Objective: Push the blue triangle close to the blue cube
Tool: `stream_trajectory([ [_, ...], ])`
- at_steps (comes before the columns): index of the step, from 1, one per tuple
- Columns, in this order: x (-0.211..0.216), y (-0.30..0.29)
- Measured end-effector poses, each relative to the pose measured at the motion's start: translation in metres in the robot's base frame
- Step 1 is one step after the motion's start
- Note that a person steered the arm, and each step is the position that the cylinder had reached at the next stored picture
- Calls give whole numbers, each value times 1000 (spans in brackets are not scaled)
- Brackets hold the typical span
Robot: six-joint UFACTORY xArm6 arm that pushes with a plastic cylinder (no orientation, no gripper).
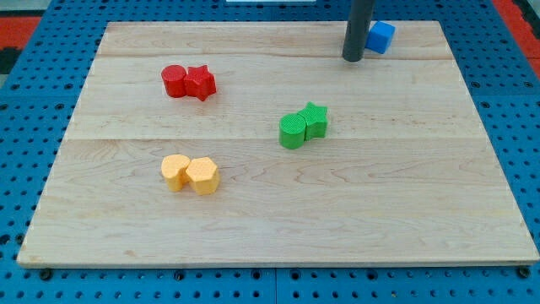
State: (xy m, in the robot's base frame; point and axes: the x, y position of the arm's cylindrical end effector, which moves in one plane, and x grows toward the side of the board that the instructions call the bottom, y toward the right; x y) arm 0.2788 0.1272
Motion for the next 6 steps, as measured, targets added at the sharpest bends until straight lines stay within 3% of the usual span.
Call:
stream_trajectory([
  [4, -23, -9],
  [6, -1, 21],
])
